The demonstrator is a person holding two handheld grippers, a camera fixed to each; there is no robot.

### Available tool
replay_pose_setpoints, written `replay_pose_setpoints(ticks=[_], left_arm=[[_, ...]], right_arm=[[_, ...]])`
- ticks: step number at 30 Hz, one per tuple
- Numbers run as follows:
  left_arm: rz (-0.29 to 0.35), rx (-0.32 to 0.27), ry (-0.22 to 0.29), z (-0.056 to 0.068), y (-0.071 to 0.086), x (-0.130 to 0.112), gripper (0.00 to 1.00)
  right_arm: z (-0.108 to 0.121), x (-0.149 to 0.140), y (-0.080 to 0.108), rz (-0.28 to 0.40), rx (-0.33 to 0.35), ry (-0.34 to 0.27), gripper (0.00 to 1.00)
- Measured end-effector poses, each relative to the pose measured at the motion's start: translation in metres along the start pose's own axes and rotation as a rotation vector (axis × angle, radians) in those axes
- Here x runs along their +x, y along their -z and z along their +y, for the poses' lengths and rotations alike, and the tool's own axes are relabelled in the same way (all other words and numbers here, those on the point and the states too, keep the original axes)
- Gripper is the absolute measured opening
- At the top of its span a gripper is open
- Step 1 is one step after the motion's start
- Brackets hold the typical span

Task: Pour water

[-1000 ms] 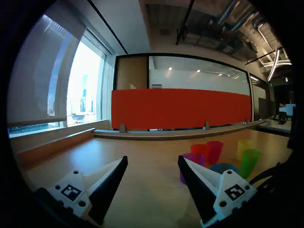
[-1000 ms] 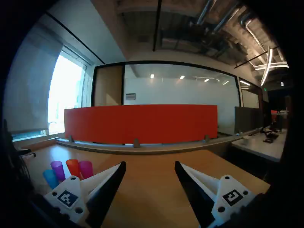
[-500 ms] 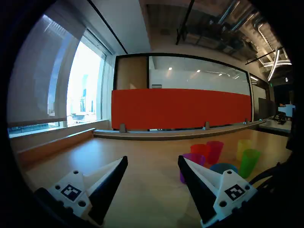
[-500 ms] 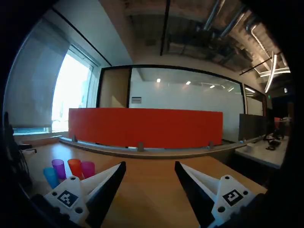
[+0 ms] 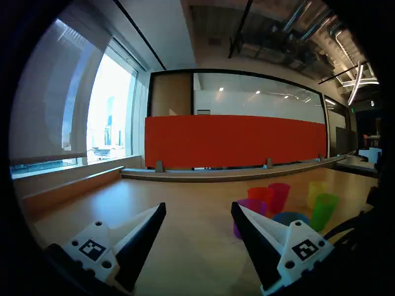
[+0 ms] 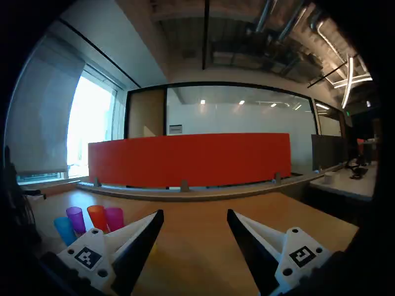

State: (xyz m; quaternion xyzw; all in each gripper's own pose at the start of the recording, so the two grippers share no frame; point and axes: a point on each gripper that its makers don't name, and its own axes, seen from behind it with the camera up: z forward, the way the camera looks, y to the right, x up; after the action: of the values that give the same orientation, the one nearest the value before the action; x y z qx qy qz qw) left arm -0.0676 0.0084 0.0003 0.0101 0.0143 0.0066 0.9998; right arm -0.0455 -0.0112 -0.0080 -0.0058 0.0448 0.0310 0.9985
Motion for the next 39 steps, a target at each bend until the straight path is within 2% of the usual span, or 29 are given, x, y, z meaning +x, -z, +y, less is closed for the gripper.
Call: replay_pose_setpoints(ticks=[8,14,20,29,39], left_arm=[[0.000,0.000,0.000,0.001,0.000,0.000,0.98],[0.000,0.000,0.000,0.001,0.000,0.000,0.98],[0.000,0.000,0.000,0.001,0.000,0.000,0.98],[0.000,0.000,0.000,0.001,0.000,0.000,0.98],[0.000,0.000,0.000,0.000,0.000,0.000,0.99]], right_arm=[[-0.001,-0.015,-0.002,0.000,-0.001,-0.022,0.99],[0.003,-0.031,-0.003,-0.019,-0.009,-0.015,0.99],[0.004,-0.034,-0.003,-0.023,-0.012,-0.028,0.99],[0.007,-0.045,-0.005,-0.037,-0.019,0.015,0.99],[0.008,-0.047,-0.005,-0.037,-0.020,0.017,0.99]])
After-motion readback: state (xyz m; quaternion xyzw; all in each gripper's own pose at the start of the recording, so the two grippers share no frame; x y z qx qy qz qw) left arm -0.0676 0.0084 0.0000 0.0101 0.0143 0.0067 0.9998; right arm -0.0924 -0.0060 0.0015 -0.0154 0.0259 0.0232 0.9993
